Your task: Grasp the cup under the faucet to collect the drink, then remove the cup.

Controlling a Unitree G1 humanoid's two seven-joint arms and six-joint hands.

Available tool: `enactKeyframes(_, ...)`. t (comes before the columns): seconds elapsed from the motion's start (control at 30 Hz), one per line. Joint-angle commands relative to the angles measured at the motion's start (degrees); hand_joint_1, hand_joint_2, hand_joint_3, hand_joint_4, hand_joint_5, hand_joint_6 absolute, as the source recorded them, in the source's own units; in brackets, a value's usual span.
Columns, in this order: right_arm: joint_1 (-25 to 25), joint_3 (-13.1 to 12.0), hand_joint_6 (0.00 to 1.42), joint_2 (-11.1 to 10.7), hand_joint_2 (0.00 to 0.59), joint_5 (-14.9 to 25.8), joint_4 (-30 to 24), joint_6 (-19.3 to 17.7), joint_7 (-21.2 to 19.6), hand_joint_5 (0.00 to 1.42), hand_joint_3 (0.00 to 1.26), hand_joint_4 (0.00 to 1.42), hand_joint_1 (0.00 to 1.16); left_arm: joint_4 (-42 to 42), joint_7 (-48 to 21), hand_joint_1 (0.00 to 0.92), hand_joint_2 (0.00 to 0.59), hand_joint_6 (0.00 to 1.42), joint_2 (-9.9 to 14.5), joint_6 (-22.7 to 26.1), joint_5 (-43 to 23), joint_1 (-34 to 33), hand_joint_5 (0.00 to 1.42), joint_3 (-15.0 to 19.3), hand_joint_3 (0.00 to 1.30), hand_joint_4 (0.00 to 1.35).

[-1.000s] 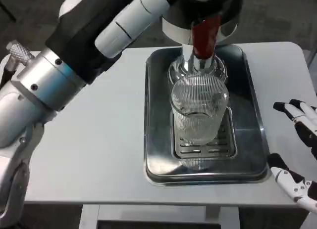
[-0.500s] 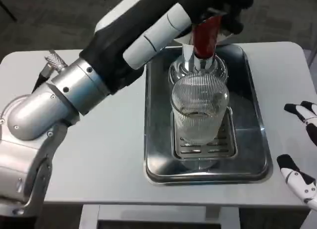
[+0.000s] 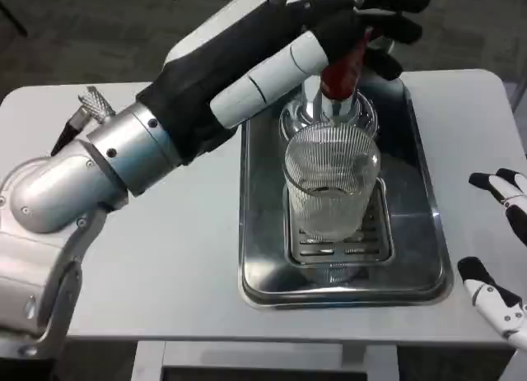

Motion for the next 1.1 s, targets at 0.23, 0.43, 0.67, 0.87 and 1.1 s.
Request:
enactKeyframes(0.23,0.31,0.32,0.00,0.09,0.494,0.30,-0.99,0.08,0.68,0.00,0.08,0.00,0.39,0.31,-2.69,0.000,0.094,0.32,2.61,-3.20,4.03,2.04,0.38,-1.80,0.24,0.26)
enactKeyframes(0.43,0.16,-0.22,0.00,-0.07,0.494,0.82,-0.99,0.35,1.13,0.00,0.08,0.00,0.39,0.89,-3.07,0.000,0.094,0.31,2.96,-4.83,5.96,2.24,0.38,-2.90,0.24,0.25)
enactKeyframes(0.67,0.16,-0.41,0.00,-0.16,0.494,1.21,-0.99,0.69,1.31,0.00,0.08,0.00,0.39,1.54,-3.20,0.000,0.093,0.29,4.30,-8.23,8.93,2.14,0.33,-4.44,0.22,0.23)
enactKeyframes(0.87,0.48,-0.33,0.00,-0.32,0.494,1.37,-0.99,1.19,1.20,0.00,0.08,0.00,0.39,1.90,-3.04,0.000,0.093,0.24,4.87,-11.50,11.98,2.25,0.26,-5.60,0.21,0.17)
enactKeyframes(1.1,0.67,-0.14,0.00,-0.23,0.494,1.22,-0.99,1.47,1.02,0.00,0.08,0.00,0.39,2.27,-2.41,0.000,0.092,0.19,5.61,-15.10,15.43,2.12,0.19,-6.79,0.17,0.10)
